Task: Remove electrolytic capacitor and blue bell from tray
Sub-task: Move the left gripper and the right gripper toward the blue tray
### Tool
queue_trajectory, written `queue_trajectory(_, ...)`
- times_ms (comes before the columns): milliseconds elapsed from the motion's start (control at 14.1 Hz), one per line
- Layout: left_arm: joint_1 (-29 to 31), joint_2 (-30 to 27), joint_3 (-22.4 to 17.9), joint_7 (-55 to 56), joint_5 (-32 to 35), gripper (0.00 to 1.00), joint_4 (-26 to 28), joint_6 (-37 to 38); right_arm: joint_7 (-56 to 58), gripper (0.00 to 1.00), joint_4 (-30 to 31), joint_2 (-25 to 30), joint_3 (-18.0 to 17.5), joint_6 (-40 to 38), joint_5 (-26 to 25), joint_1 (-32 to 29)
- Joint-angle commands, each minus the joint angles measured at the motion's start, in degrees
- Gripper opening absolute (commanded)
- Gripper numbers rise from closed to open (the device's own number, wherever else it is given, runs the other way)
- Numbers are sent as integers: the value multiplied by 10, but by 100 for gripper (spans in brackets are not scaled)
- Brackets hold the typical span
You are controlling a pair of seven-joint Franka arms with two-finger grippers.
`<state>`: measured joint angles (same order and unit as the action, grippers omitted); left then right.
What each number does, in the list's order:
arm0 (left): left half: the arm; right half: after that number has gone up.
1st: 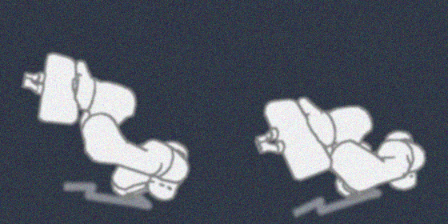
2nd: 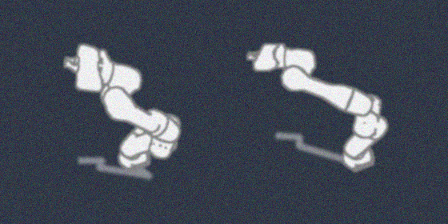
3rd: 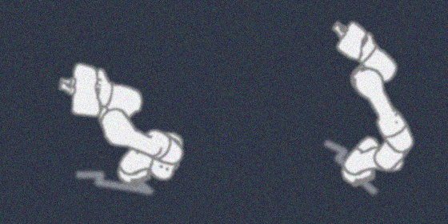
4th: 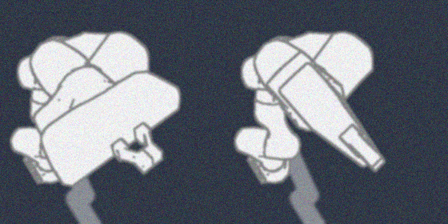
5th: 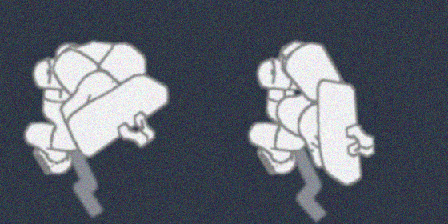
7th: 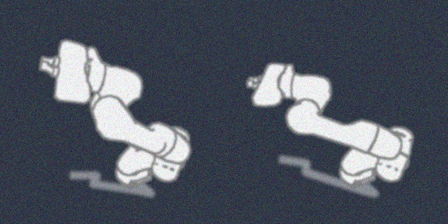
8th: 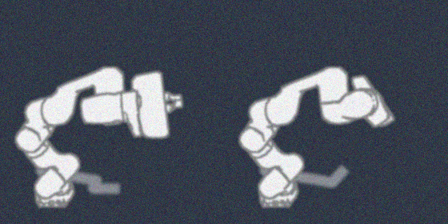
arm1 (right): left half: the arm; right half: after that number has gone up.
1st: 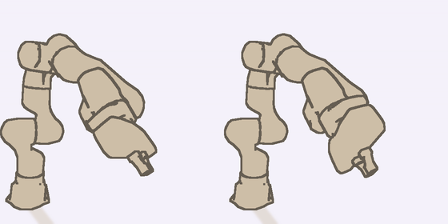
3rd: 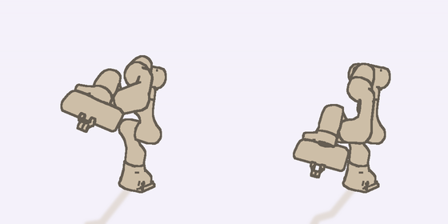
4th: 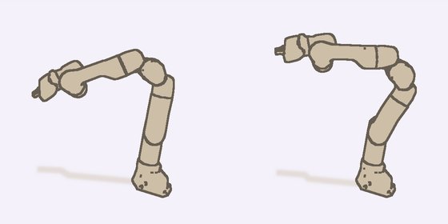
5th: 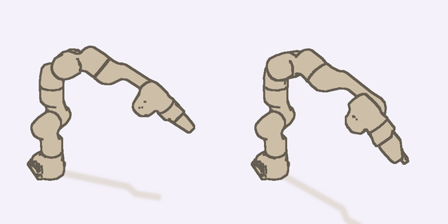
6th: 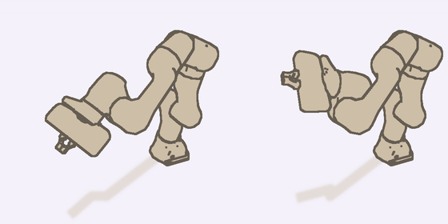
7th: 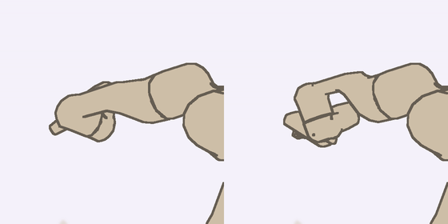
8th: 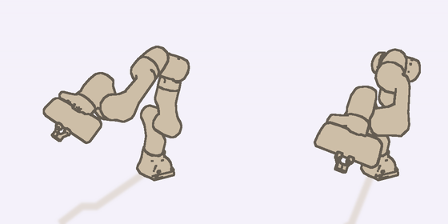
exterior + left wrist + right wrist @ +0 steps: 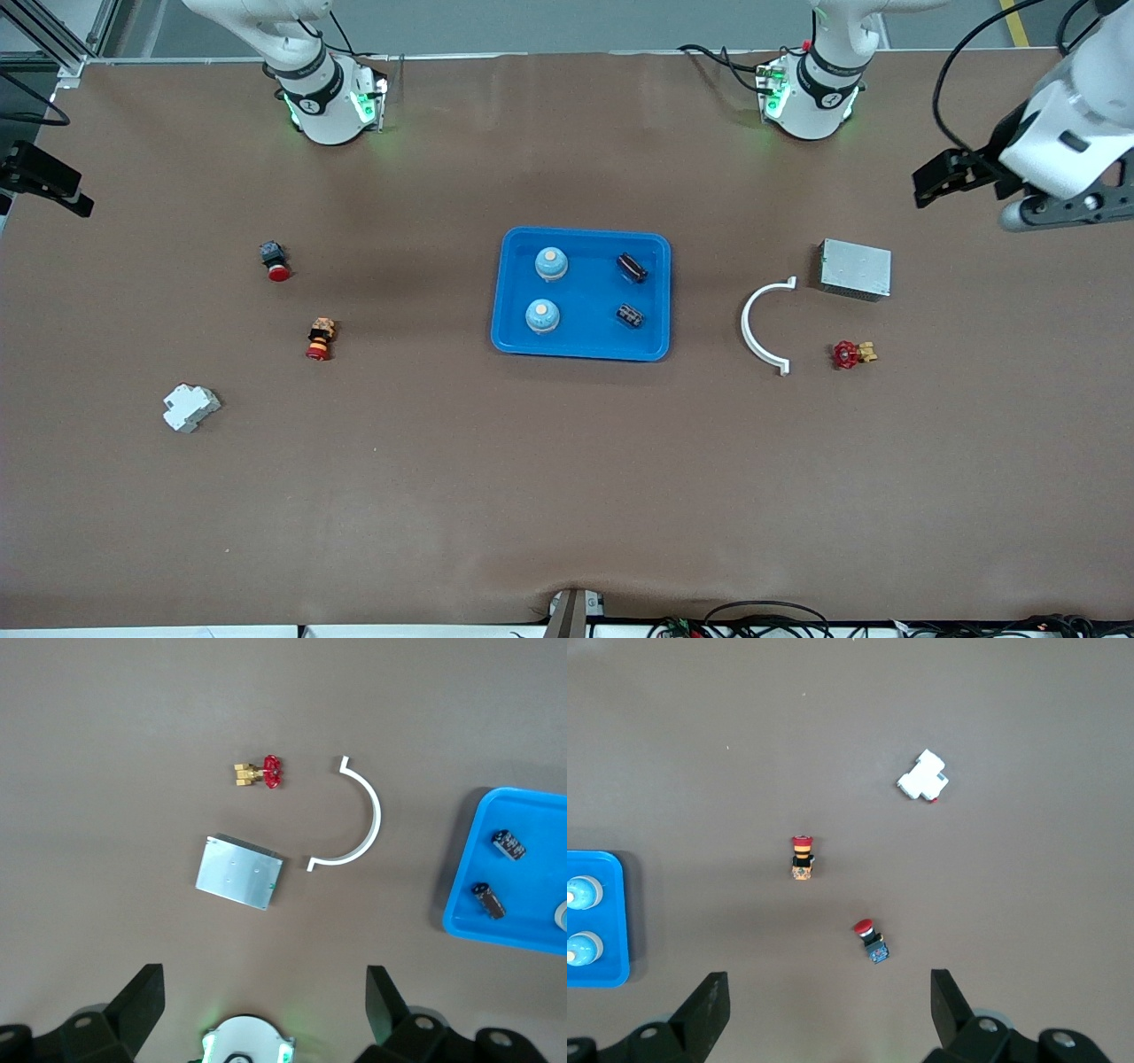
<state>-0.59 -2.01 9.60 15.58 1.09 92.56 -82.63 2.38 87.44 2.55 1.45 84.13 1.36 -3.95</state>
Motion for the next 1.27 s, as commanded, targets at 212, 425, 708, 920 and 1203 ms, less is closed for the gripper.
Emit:
queue_trajectory(212,-5,-8,64,146,-7,100,102,-103,-79,100,150,37,-14,79,40,-10)
queue_trajectory(425,-4,-2,106,243,-9,100,159,-177,-155,100,263,75,-14,176,42,34)
queue_trajectory(708,-6,38,154,406,-53,100,170,-234,-298,100,331,83,-14,248,41,117)
queue_trajectory(920,-11,85,198,506,-47,100,173,-276,-422,100,373,83,-14,297,41,194)
queue_trajectory(1203,-52,131,201,618,-47,97,201,-362,-581,100,397,56,-14,368,41,299)
